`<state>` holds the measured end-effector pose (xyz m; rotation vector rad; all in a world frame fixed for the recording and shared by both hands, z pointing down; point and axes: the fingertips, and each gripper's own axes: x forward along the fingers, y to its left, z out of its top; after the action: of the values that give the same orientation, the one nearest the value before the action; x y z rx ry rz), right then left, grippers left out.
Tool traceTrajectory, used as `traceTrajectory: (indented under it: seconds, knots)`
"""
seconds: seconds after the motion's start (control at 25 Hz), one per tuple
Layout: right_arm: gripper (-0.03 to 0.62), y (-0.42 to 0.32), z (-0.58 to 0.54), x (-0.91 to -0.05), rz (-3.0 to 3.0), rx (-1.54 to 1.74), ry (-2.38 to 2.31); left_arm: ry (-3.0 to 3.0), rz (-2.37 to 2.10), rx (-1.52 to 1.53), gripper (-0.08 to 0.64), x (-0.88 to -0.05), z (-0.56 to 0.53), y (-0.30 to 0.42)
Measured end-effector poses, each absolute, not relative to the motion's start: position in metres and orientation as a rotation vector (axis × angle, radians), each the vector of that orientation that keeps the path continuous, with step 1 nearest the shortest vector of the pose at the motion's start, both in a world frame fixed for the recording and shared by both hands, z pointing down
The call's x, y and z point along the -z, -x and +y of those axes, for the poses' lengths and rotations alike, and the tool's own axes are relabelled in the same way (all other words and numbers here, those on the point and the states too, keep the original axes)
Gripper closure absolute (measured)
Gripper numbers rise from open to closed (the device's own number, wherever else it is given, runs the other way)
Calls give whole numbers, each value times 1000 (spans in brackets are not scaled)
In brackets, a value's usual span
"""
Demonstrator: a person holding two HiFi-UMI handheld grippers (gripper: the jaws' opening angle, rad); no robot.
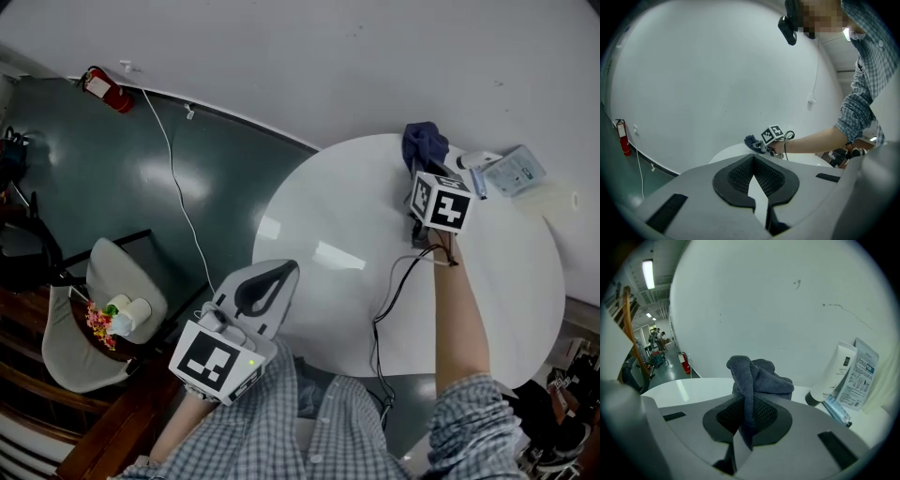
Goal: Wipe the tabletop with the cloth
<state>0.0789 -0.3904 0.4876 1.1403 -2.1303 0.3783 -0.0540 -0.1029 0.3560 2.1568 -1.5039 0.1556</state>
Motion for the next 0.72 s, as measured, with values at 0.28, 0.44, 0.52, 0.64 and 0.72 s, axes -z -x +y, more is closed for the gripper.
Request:
traceTrajectory:
  seconds: [0.28,0.44,0.52,0.64,0.72]
  knots:
    - [569,-110,-391,-489,-2096,-461,-1219,-2173,-1490,-160,555,-355,-102,50]
    - [569,-115,-377,-490,-2093,-469,-1210,-2186,-1481,-159,555,-353,-99,48]
    - [569,-120,-367,-491,-2084,-465,-1207,-2196,-1474,-157,555,-351,-98,47]
    - [569,-130,-349,-493,-2068,-445,-1203,-2216,-1460,-157,555,-350,-98,43]
    - [569,-138,-333,-494,-2060,-446,-1213,-2235,-1450,-159,555,-347,-98,40]
